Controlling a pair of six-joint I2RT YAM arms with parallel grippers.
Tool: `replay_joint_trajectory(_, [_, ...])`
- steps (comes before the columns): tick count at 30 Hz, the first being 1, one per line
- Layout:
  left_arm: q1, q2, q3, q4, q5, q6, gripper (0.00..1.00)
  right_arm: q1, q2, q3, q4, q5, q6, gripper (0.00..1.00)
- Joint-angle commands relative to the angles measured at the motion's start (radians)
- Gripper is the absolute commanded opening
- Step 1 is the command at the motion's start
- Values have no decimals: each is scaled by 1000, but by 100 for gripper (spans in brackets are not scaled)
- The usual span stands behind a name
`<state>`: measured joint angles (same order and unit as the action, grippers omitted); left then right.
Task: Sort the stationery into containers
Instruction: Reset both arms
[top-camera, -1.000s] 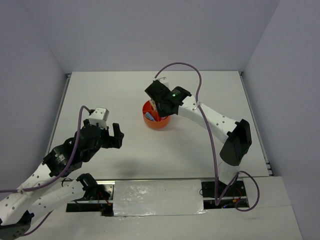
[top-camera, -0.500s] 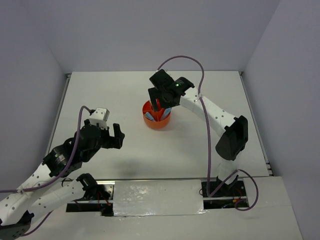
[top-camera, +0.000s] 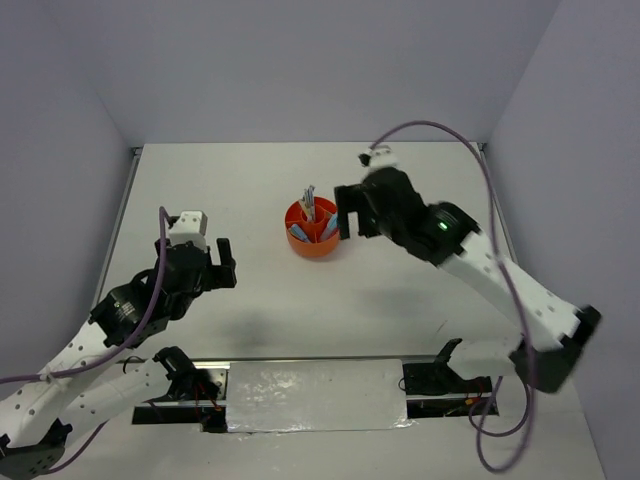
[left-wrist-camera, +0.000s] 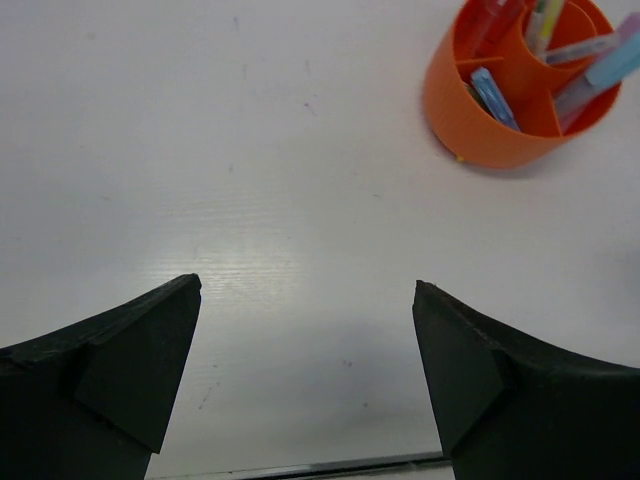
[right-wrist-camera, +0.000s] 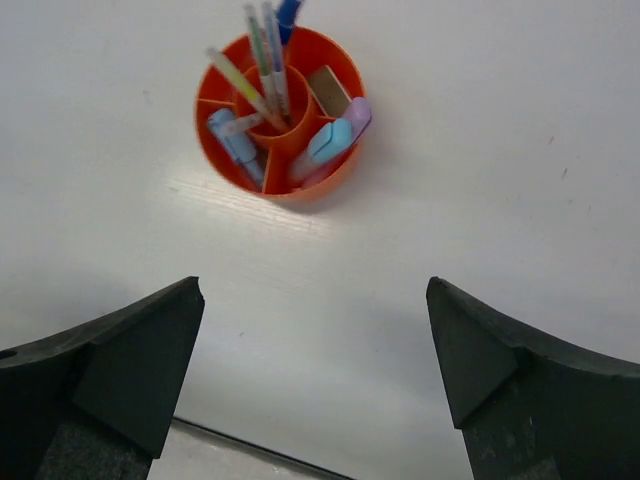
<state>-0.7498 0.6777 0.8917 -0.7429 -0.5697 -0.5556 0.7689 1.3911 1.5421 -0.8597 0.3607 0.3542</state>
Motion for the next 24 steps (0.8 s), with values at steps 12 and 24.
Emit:
replay_joint_trajectory(12, [12, -55, 187, -147, -308, -81, 99, 101, -768, -343, -22, 190, 17, 100])
replay_joint_trajectory(24, [66, -181, 27, -70, -301, -102, 99, 98, -983, -507, -33, 238, 28, 100])
